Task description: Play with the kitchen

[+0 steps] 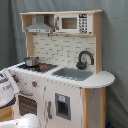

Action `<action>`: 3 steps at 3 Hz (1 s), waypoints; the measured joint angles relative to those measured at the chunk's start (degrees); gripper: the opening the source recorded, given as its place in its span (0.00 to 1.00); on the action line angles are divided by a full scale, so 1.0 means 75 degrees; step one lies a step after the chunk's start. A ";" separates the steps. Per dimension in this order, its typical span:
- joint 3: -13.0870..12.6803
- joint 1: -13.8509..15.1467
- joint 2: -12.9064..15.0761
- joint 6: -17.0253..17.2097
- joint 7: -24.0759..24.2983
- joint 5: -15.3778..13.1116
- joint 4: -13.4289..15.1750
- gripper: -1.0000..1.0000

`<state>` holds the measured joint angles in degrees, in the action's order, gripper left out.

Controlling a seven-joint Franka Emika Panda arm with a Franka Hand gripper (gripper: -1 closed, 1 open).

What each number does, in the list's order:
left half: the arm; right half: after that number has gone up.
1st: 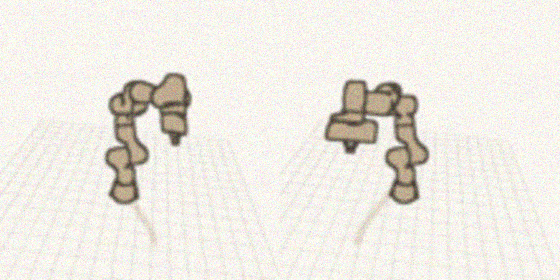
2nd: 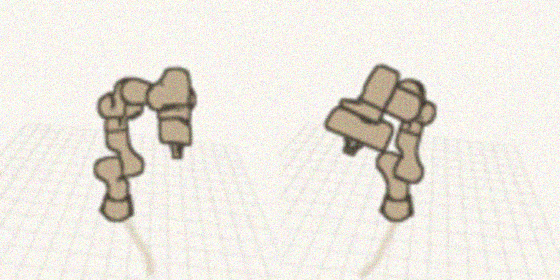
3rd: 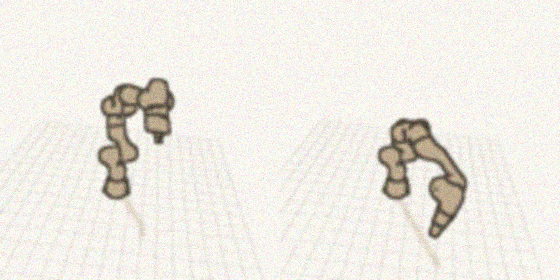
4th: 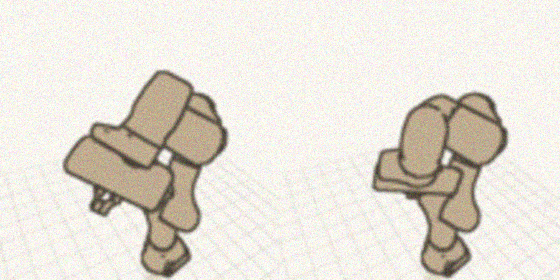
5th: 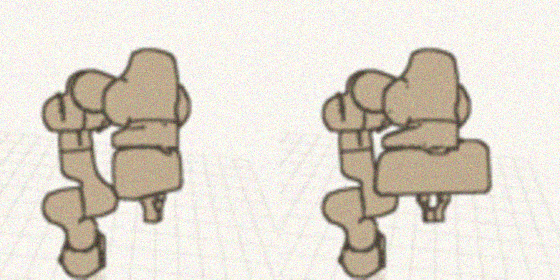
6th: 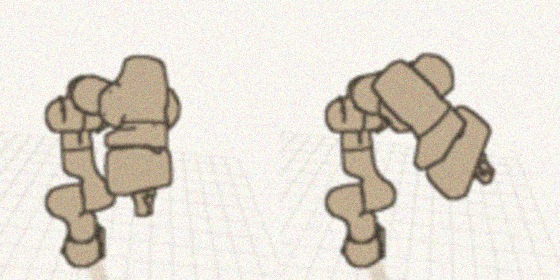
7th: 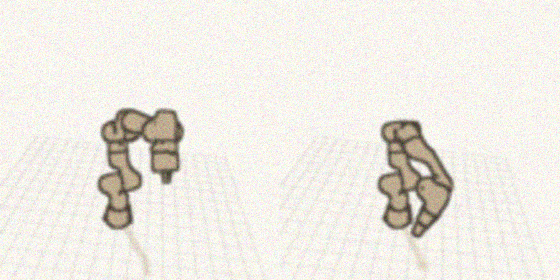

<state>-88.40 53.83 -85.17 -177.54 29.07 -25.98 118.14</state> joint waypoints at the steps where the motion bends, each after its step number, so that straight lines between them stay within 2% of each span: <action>1: -0.0001 -0.0001 0.0001 0.0004 -0.0787 -0.0001 0.0000 0.00; 3: -0.0007 -0.0003 0.0021 0.0019 -0.2637 -0.0002 -0.0001 0.00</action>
<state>-88.45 53.81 -85.01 -177.39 9.28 -26.00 118.13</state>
